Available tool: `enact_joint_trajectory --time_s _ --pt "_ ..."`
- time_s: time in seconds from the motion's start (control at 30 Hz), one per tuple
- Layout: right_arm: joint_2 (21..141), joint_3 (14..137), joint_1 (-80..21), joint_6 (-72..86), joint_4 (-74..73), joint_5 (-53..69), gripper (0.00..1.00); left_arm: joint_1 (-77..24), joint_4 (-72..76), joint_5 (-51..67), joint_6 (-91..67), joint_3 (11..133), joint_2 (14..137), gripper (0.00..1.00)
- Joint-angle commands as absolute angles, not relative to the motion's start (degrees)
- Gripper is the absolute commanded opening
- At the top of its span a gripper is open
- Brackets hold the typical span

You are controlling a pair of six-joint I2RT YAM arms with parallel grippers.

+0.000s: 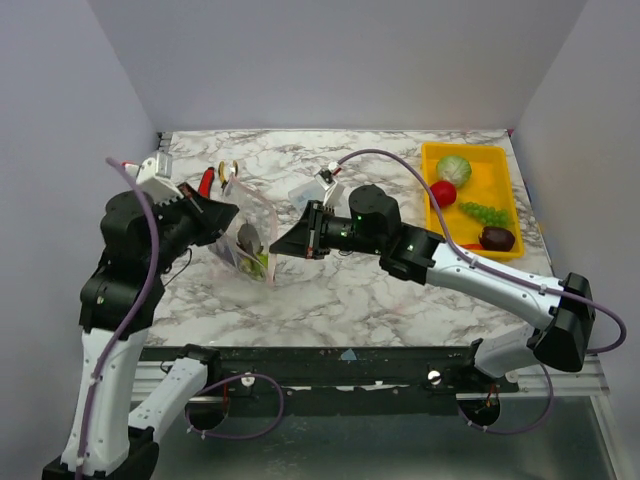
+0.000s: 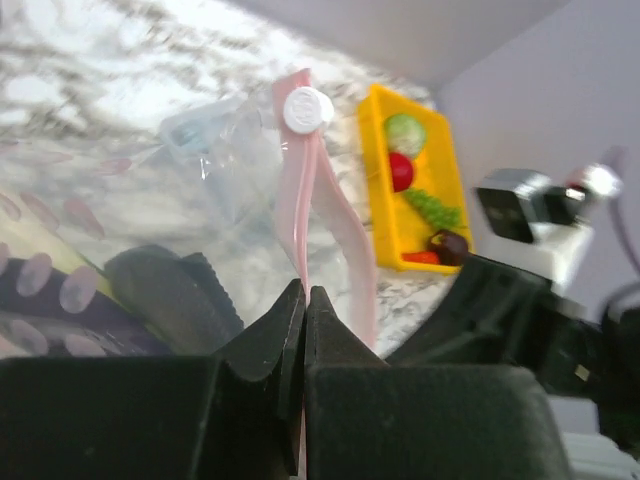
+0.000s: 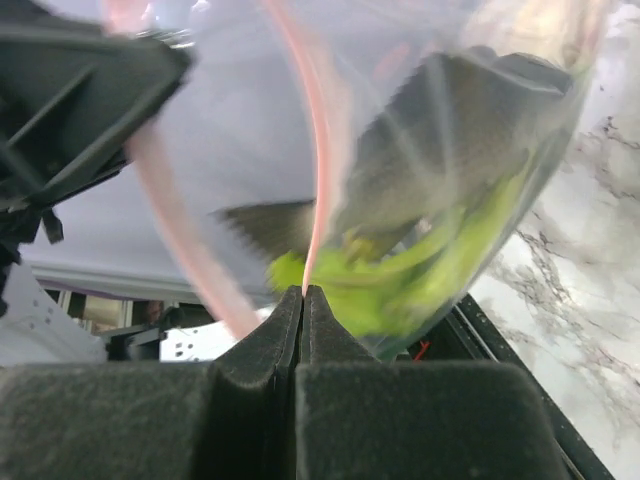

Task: Place the food in the zip-top bag and seal the zipper
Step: Place the fake vegetable in the zipper food storage bag, then adjust the zipper food storage bag at the center of the board.

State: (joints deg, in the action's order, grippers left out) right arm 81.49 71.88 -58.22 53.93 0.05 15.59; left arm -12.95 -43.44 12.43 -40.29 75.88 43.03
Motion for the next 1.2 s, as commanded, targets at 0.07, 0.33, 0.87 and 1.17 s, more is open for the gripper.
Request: enact_joint_trajectory --time_s 0.07,0.33,0.87,1.17 --pt "82.09 73.62 -58.19 50.83 -3.49 16.81 0.0 -10.11 -49.65 6.23 -37.95 76.23 46.47 0.0" --pt "85.18 79.99 -58.18 49.31 -1.51 18.96 0.0 -10.1 -45.11 -2.68 -36.92 75.06 40.83 0.0" --pt "87.09 64.87 -58.18 52.61 11.2 18.47 0.0 -10.02 -36.65 17.99 -31.54 68.45 49.5 0.0" --pt "81.7 57.51 -58.27 53.12 11.89 16.08 0.0 -10.34 -28.27 26.6 -30.69 61.79 56.01 0.0"
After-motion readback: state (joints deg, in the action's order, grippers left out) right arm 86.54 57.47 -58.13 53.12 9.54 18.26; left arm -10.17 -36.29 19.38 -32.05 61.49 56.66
